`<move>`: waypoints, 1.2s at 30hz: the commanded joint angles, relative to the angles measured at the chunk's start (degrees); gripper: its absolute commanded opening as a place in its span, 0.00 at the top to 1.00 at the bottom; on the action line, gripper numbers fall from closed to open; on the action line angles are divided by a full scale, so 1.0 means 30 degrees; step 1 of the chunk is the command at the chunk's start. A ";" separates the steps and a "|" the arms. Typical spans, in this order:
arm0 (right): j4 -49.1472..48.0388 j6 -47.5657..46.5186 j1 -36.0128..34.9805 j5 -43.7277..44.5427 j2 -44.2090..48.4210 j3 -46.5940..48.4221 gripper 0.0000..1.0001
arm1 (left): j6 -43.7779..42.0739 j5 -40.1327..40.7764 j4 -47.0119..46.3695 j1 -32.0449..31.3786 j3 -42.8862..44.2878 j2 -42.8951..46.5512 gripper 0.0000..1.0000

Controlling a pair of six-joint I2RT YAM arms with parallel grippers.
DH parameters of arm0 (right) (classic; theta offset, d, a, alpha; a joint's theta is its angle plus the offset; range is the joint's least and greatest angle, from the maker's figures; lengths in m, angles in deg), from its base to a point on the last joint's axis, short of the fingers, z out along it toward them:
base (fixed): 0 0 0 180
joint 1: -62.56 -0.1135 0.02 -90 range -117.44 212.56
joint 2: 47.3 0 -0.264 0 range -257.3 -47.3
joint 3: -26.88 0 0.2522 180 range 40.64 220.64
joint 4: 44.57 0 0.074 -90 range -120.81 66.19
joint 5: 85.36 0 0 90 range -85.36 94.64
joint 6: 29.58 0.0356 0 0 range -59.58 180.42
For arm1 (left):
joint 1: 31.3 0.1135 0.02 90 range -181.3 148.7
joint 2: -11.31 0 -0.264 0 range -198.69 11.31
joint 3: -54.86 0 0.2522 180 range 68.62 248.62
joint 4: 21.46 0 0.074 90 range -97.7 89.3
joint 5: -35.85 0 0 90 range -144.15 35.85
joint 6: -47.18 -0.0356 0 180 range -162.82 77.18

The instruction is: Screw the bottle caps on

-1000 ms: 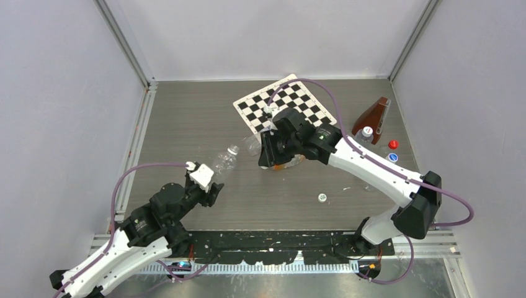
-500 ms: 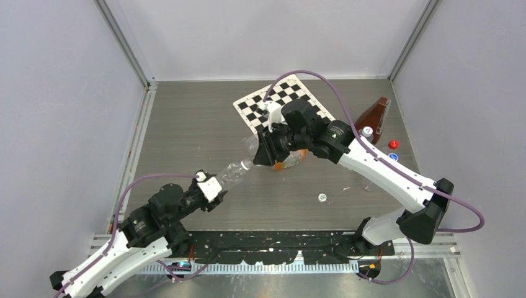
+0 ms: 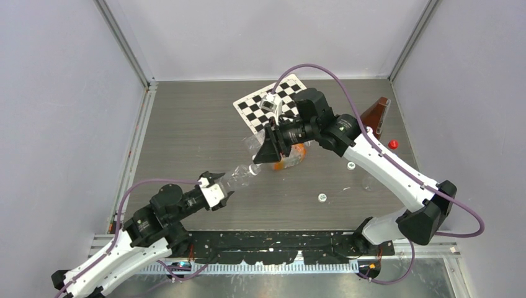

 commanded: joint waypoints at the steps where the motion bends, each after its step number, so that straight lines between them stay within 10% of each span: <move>1: -0.2781 0.1585 0.0781 -0.3212 0.1083 -0.0991 1.00 | 0.0489 -0.0764 -0.2772 0.0062 -0.0347 0.0116 0.57; 25: -0.2430 0.1056 0.1317 -0.4523 0.1271 -0.2104 0.99 | 0.2006 -0.1688 -0.4992 0.0052 -0.0563 -0.0866 0.64; 36: 0.1698 -0.2854 0.1332 -0.5559 0.0251 -0.0954 0.99 | 0.4607 -0.2020 -0.6297 0.0073 0.0137 -0.2592 0.85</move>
